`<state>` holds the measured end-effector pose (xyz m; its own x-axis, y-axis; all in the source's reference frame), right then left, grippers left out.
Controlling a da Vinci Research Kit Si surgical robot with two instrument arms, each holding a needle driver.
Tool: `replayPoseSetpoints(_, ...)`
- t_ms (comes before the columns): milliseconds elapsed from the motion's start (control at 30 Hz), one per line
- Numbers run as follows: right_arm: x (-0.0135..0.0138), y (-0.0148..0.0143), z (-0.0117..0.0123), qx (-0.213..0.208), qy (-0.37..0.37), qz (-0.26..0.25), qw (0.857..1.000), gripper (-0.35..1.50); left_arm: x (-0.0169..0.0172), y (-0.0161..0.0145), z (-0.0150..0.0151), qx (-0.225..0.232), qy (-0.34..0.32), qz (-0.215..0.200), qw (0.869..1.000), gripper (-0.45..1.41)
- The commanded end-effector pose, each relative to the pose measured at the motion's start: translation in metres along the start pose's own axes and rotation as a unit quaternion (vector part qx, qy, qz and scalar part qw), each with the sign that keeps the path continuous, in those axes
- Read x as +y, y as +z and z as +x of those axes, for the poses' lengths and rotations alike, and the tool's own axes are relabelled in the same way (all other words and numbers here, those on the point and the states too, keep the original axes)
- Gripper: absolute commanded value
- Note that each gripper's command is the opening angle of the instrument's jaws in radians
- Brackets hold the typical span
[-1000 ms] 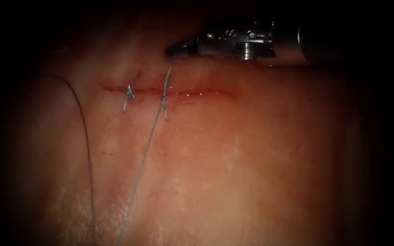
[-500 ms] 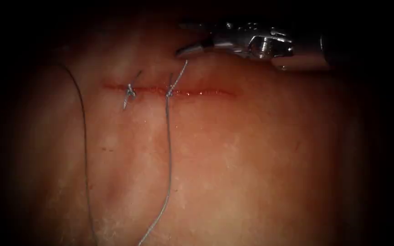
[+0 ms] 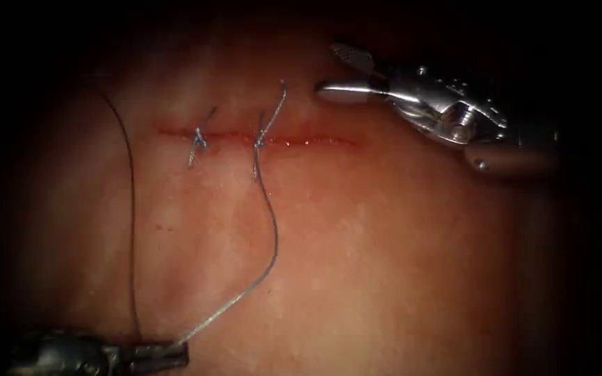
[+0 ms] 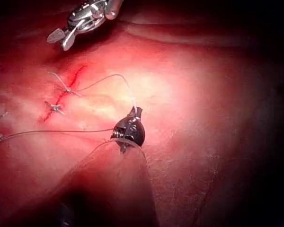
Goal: Wound Closure
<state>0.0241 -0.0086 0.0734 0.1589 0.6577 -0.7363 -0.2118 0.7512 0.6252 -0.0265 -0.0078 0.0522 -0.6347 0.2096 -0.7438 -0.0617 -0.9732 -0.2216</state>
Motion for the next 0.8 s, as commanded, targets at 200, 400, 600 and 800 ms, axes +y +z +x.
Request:
replayPoseSetpoints(200,-0.0035,0.0054,-0.0005,0.001,-0.033,0.001,0.999,0.96,-0.007,0.0,0.0002,-0.008,0.003,0.02,1.0,-0.45)
replayPoseSetpoints(400,-0.0042,0.0078,-0.0026,-0.019,-0.047,0.003,0.999,0.99,-0.012,0.0001,0.0003,-0.017,0.006,0.037,0.999,-0.45)
replayPoseSetpoints(600,-0.0049,0.0074,-0.0028,-0.02,-0.06,0.016,0.998,0.99,-0.0167,0.0019,0.0008,-0.024,0.011,0.046,0.999,-0.45)
replayPoseSetpoints(800,-0.0056,0.0063,-0.0029,-0.009,-0.066,0.026,0.997,0.91,-0.0202,0.0059,-0.0019,-0.043,0.013,0.054,0.998,-0.45)
